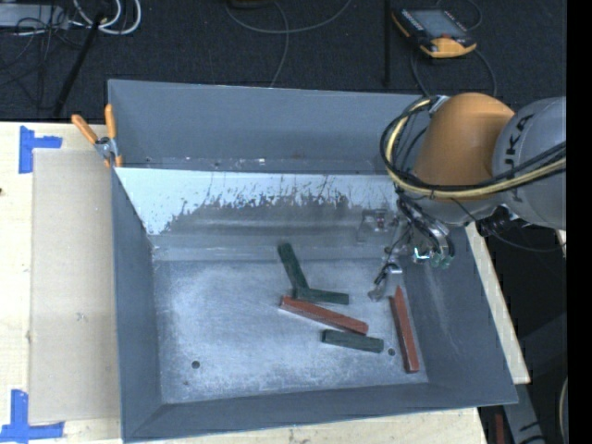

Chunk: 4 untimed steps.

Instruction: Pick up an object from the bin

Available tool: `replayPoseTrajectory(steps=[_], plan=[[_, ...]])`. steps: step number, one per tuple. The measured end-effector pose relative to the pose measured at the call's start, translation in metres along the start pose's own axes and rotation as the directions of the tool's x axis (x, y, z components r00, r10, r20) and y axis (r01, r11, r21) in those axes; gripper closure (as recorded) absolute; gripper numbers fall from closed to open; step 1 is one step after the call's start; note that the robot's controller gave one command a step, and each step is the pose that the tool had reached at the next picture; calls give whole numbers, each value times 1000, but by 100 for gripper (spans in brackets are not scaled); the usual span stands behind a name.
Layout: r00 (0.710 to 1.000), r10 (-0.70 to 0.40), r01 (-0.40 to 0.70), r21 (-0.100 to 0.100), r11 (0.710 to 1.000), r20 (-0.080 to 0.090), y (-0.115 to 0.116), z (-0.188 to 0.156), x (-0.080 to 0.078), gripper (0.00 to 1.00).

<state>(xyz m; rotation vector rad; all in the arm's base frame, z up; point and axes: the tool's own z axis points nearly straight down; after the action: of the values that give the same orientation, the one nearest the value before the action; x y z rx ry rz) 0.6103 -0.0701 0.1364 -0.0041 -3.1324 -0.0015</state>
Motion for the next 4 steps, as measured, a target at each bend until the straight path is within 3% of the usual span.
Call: replayPoseTrajectory(steps=[1, 2, 3, 4], plan=[[1000, -7, 7, -1, 1000, 0, 52, 71, 16, 0], [1000, 28, -28, 0, 1000, 7, 49, 11, 63, 0], [999, 42, -42, 0, 999, 0, 70, 71, 85, 0], [999, 41, -41, 0, 999, 7, 70, 68, 83, 100]])
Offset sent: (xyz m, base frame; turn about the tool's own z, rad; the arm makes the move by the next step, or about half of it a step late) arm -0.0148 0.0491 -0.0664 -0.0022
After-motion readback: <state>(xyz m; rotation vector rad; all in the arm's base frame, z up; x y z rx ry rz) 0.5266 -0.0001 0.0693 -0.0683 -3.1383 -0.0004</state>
